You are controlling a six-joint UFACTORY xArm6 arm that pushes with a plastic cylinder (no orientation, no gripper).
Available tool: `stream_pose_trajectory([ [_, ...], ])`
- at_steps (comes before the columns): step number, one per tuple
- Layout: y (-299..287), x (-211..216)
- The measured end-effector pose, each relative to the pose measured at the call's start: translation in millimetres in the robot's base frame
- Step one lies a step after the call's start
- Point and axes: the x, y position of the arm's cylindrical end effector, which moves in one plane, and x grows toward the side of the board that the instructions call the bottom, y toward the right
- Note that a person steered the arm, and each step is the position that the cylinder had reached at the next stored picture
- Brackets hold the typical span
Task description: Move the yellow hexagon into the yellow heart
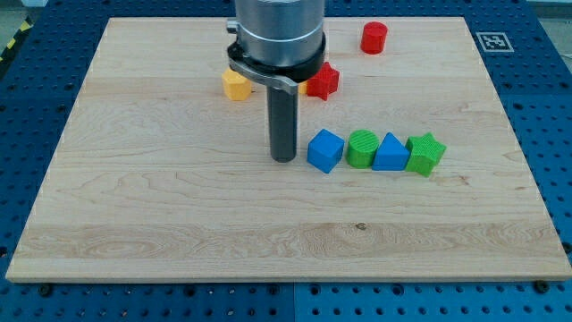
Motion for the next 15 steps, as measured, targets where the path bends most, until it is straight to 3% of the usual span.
stream_pose_trajectory([
  [2, 32, 0],
  [4, -40, -24],
  [6, -165, -64],
  [7, -178, -91],
  [10, -80, -115],
  [13, -45, -118],
  [15, -82, -145],
])
